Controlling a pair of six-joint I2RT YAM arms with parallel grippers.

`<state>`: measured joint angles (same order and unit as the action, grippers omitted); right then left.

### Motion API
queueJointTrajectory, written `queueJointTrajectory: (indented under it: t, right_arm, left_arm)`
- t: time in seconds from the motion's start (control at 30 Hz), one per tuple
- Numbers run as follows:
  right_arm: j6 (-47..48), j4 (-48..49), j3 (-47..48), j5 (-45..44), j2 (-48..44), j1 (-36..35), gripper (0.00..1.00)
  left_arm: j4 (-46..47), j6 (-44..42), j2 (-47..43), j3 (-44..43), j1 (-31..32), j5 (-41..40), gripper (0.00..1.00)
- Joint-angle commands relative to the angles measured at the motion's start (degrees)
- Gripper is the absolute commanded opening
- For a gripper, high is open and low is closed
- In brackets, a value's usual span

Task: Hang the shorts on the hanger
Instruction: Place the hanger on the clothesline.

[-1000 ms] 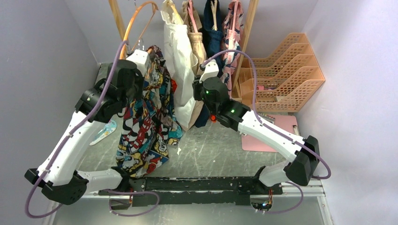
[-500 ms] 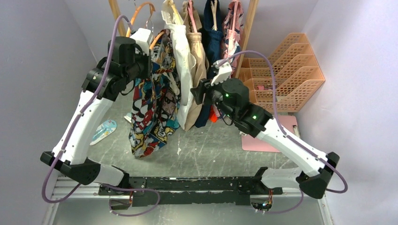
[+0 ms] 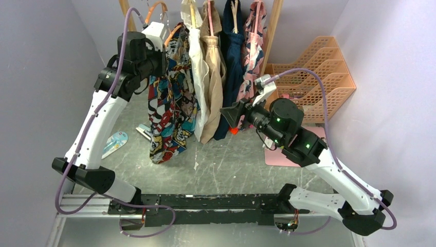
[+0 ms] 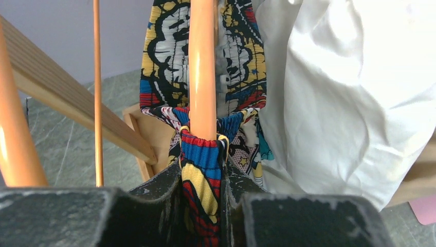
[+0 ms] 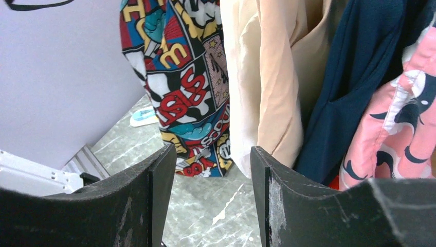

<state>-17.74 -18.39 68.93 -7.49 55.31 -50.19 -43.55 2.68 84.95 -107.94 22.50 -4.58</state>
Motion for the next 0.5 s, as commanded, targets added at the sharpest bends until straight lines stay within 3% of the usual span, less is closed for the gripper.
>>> queueJointTrajectory:
  t: [0.0, 0.17, 0.47]
  right_arm:
    - [1.0, -1.5, -1.7, 0.4, -3.4, 0.3, 0.59]
    - [2.1, -2.1, -3.2, -1.0, -6.4, 0.3, 0.59]
    - [5.1, -3.1, -4.3, -3.9, -8.4, 0.3, 0.59]
  left_arm:
    - [12.2, -2.6, 1.2, -4.0, -1.0, 0.5, 0.07]
    - [11.2, -5.1, 5.1, -8.9, -1.1, -4.0, 0.07]
    - [12.2, -5.8, 7.2, -10.2, -1.1, -9.2, 0.07]
